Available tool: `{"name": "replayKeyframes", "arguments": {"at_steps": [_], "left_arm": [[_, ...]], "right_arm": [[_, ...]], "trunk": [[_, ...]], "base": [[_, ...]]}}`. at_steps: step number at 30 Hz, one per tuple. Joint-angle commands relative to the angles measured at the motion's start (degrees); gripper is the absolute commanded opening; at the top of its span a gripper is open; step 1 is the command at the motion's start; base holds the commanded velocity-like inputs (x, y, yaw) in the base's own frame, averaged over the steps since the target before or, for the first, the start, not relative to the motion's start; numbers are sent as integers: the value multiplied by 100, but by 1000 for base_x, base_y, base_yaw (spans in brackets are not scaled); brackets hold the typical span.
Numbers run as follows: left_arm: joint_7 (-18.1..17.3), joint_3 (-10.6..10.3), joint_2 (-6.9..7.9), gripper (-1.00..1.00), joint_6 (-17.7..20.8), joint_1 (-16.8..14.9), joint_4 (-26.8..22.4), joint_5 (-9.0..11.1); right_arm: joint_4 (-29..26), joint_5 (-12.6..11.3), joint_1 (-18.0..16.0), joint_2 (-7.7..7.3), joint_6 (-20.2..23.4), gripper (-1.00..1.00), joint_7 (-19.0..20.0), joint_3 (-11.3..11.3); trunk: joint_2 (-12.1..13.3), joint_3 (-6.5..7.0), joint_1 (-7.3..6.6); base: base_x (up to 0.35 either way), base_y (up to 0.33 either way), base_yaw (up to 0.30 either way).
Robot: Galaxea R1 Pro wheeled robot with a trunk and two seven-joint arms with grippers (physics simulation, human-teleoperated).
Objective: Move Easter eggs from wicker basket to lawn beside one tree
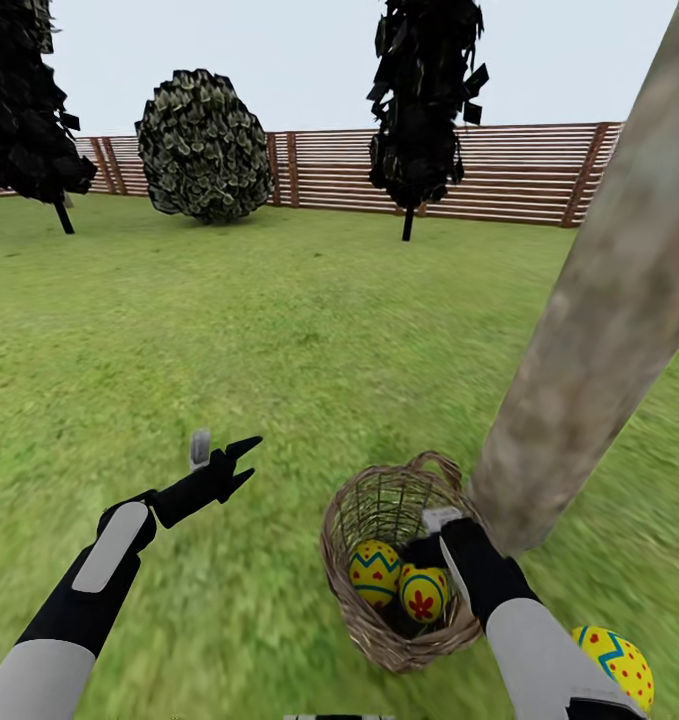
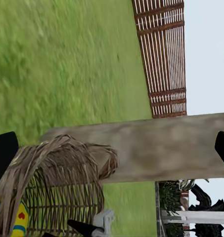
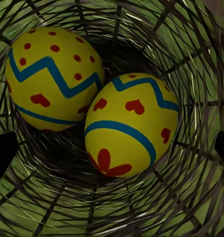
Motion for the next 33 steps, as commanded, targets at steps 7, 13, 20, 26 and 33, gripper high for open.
{"name": "replayKeyframes", "arguments": {"at_steps": [7,13,20,26,33], "left_arm": [[-14,-2,3,100,16,-3,6,0],[-14,-2,3,100,16,-3,10,-1],[-14,-2,3,100,14,-3,10,-1],[-14,-2,6,100,11,-3,4,6],[-14,6,3,100,12,-3,10,-1]], "right_arm": [[-2,-31,-3,15,-271,100,-364,-46],[-6,-29,-3,26,-301,100,-395,-46],[-8,-31,-2,79,-304,100,-397,-48],[-10,-35,-3,77,-304,100,-495,-60],[-10,-55,-3,77,-279,100,-519,-86]], "trunk": [[-12,-161,17],[-20,-294,32],[-29,-449,50],[-33,-515,58],[-33,-515,58]], "base": [[0,0,0],[0,0,0],[0,0,0],[0,0,0],[204,0,0]]}}
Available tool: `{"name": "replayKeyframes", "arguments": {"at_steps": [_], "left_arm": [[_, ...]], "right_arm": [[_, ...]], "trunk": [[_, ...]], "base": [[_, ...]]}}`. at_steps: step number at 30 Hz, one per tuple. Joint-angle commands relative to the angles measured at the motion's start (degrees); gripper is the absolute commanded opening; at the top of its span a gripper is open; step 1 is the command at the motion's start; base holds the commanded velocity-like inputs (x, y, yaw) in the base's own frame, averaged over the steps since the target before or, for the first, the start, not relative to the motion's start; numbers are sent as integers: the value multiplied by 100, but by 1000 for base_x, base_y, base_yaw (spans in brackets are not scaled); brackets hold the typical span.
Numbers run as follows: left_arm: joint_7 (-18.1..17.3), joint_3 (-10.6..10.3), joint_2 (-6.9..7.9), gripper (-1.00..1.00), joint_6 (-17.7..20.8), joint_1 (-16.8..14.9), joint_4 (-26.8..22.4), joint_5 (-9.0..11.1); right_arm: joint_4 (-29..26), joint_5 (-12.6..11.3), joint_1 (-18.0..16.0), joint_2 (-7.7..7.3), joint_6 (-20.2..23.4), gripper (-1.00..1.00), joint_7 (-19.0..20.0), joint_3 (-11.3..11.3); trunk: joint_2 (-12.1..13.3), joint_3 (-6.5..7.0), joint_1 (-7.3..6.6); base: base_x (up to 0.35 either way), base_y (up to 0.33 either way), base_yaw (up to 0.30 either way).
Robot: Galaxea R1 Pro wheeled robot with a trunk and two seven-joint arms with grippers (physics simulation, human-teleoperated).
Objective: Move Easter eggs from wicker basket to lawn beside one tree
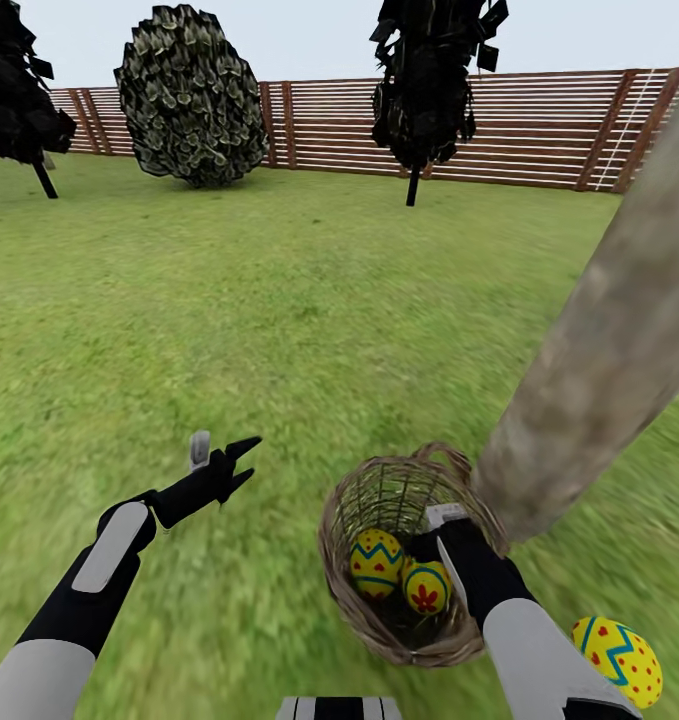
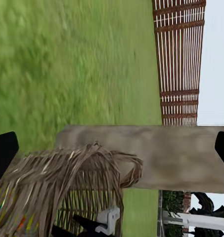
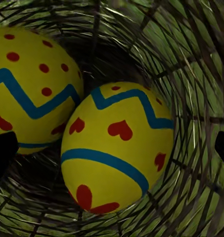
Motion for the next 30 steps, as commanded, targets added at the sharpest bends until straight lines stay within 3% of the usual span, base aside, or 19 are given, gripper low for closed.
{"name": "replayKeyframes", "arguments": {"at_steps": [1,3,9,12,17,20,21,23,24,30], "left_arm": [[-14,-1,3,100,17,-3,2,5],[-14,-1,3,100,15,-3,2,5],[-14,-9,6,100,13,-3,-5,13],[-14,-10,3,100,13,-3,-7,14],[-14,-10,3,100,13,-3,-6,14],[-14,-10,3,100,13,-3,-3,14],[-14,-10,3,100,13,-3,0,14],[-14,-10,3,100,13,-3,0,14],[-14,-10,3,100,13,-3,0,14],[-14,-10,3,100,13,-2,1,14]], "right_arm": [[-11,60,-2,8,29,100,50,-45],[-6,60,-2,8,35,100,44,-72],[4,60,-2,9,46,100,-19,-530],[205,60,-2,13,41,100,-272,-758],[389,60,-2,17,40,100,-449,-799],[401,53,-2,17,40,100,-773,-800],[402,-103,-2,15,40,100,-847,-800],[408,-637,-2,9,40,100,-966,-794],[429,-744,-2,9,40,100,-1008,-792],[568,-793,-2,8,23,100,-985,-758]], "trunk": [[-2,-5,2],[-2,-5,2],[-2,-5,2],[-2,-5,2],[-2,-5,2],[-6,-71,10],[-6,-71,10],[-6,-71,10],[-6,-71,10],[-14,-204,25]], "base": [[331,0,0],[331,0,0],[88,0,0],[7,0,0],[0,0,0],[0,0,0],[0,0,0],[0,0,0],[0,0,0],[0,0,0]]}}
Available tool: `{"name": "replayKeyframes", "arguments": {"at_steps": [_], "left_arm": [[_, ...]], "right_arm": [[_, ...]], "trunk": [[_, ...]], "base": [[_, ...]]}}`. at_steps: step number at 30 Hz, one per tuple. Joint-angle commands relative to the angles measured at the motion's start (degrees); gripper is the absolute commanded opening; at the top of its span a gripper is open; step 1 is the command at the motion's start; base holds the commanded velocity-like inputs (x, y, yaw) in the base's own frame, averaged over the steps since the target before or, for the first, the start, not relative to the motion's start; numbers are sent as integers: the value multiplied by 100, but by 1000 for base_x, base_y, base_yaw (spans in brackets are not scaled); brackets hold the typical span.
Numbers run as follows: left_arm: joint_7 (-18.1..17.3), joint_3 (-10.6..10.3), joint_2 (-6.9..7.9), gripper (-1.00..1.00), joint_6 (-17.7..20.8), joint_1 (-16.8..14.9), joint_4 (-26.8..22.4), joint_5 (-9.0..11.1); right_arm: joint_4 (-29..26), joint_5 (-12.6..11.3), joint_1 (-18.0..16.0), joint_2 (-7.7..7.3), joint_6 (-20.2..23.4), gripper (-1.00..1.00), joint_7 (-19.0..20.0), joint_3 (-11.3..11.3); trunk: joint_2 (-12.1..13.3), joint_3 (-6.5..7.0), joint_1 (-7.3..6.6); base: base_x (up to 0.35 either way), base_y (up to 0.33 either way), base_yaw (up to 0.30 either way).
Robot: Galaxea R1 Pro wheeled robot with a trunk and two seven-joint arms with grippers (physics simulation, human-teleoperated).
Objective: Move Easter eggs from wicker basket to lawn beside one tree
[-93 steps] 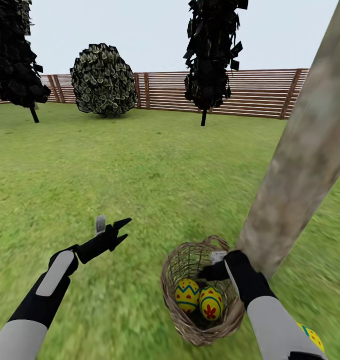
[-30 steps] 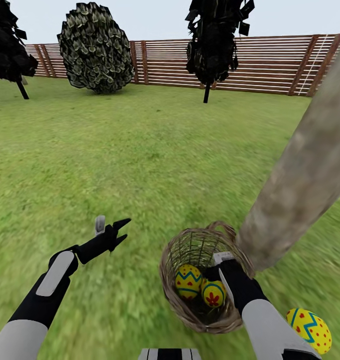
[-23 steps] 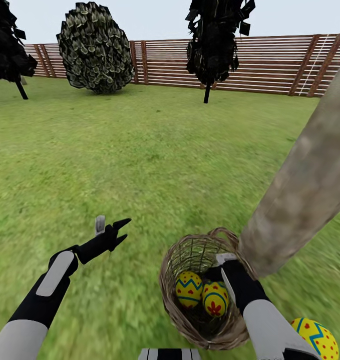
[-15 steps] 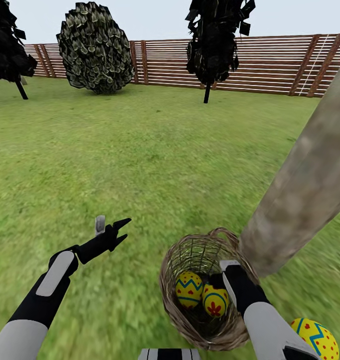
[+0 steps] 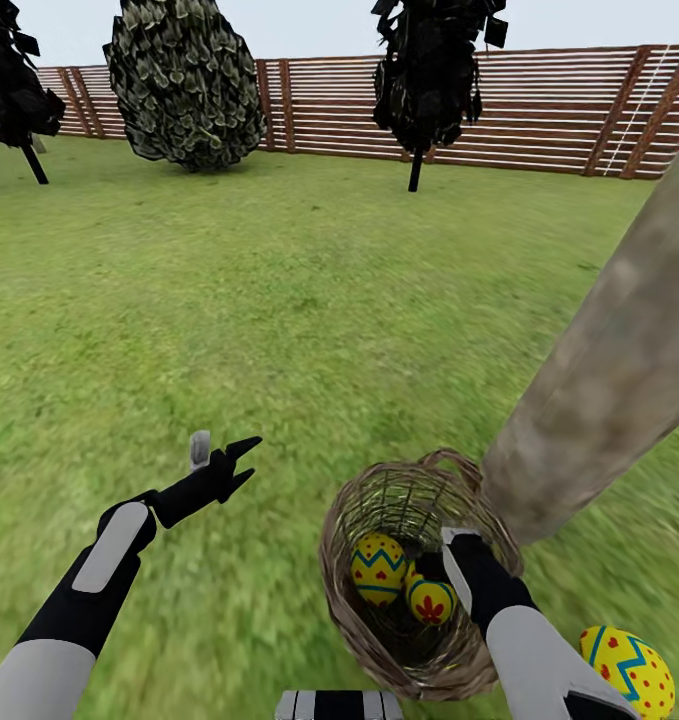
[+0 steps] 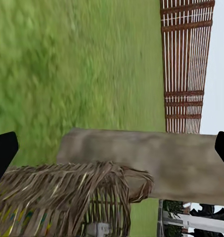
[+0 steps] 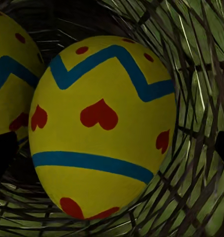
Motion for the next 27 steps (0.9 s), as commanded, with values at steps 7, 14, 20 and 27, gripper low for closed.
{"name": "replayKeyframes", "arguments": {"at_steps": [7,14,20,27], "left_arm": [[-14,-2,3,100,16,-4,2,0],[-14,-2,3,100,16,-4,2,-1],[-14,-2,3,100,16,-4,2,-1],[-14,-2,3,100,16,-4,3,-1]], "right_arm": [[-8,68,-3,9,30,100,13,-39],[-8,61,-3,17,25,100,25,-39],[-8,60,-3,23,27,100,49,-39],[-8,60,-3,61,31,100,52,-39]], "trunk": [[-12,-160,17],[-21,-315,35],[-29,-448,50],[-38,-603,68]], "base": [[0,0,0],[0,0,0],[0,0,0],[0,0,0]]}}
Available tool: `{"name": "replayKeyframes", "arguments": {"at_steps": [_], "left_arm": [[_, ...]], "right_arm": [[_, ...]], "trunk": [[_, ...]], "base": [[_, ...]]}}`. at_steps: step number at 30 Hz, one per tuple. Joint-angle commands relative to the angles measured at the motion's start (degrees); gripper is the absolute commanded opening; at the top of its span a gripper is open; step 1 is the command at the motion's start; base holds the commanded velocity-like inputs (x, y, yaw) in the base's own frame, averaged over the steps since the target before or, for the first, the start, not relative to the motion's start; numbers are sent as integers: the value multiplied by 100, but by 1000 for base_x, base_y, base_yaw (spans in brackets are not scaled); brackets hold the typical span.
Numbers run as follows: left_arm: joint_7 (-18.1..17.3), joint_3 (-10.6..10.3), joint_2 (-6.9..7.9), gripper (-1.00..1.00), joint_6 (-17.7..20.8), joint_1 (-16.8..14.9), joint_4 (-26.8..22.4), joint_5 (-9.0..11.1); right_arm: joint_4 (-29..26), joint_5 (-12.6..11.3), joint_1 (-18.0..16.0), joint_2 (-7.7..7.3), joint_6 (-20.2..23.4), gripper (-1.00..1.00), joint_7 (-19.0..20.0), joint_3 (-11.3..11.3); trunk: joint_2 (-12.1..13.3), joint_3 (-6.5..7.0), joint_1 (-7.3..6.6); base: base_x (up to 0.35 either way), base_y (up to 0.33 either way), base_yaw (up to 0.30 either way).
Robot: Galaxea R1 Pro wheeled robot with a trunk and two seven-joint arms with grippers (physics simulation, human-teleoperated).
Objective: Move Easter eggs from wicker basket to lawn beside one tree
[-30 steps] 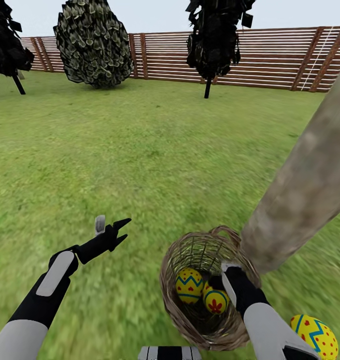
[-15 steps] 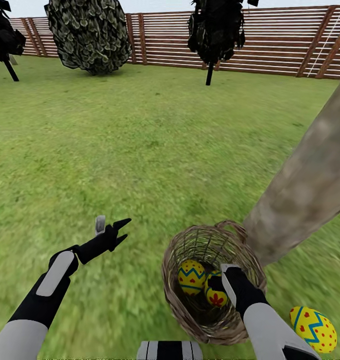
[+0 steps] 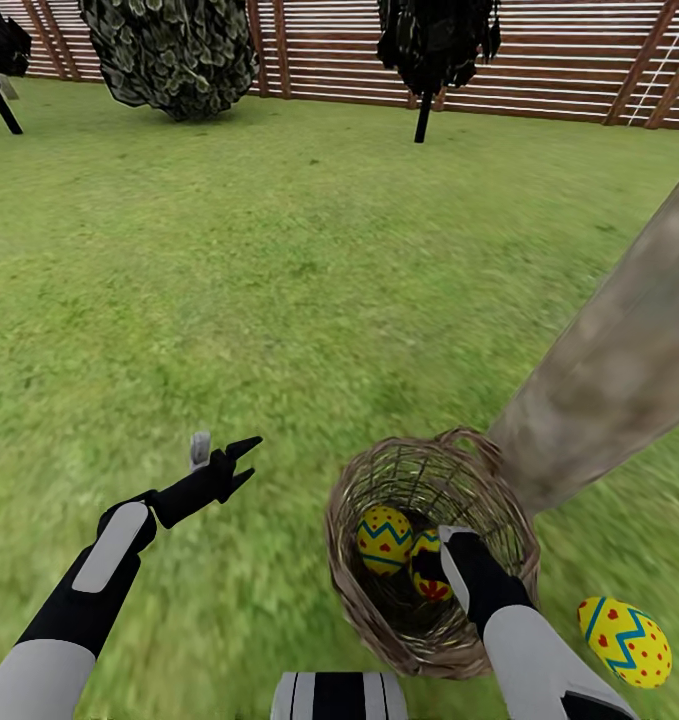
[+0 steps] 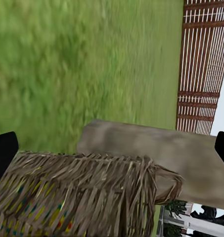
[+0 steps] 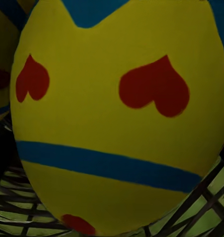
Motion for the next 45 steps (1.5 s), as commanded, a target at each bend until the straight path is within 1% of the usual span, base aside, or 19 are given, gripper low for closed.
{"name": "replayKeyframes", "arguments": {"at_steps": [1,10,11,23,25,33,45], "left_arm": [[-13,-3,3,100,16,-3,0,7],[-13,-3,3,100,16,-3,0,7],[-13,-3,3,100,16,-3,1,7],[-13,-3,3,100,16,-3,9,7],[-13,-3,3,100,16,-2,8,7],[-13,-6,3,100,16,-3,9,7],[-13,-3,3,100,16,-3,9,7]], "right_arm": [[43,2,4,3,15,100,-3,-27],[43,2,4,3,8,100,-9,-27],[43,2,4,3,8,-100,-11,-27],[43,2,4,-5,-9,-100,-3,-32],[43,5,4,-6,-10,-100,-3,-30],[43,2,4,-1,-21,-100,-3,-35],[44,2,4,3,-18,-100,-3,-35]], "trunk": [[-2,-28,5],[-2,-28,5],[-2,-28,5],[-2,-28,5],[-4,-72,10],[-4,-72,10],[12,193,-21]], "base": [[0,0,0],[0,0,0],[0,0,0],[0,0,0],[0,0,0],[0,0,0],[0,0,0]]}}
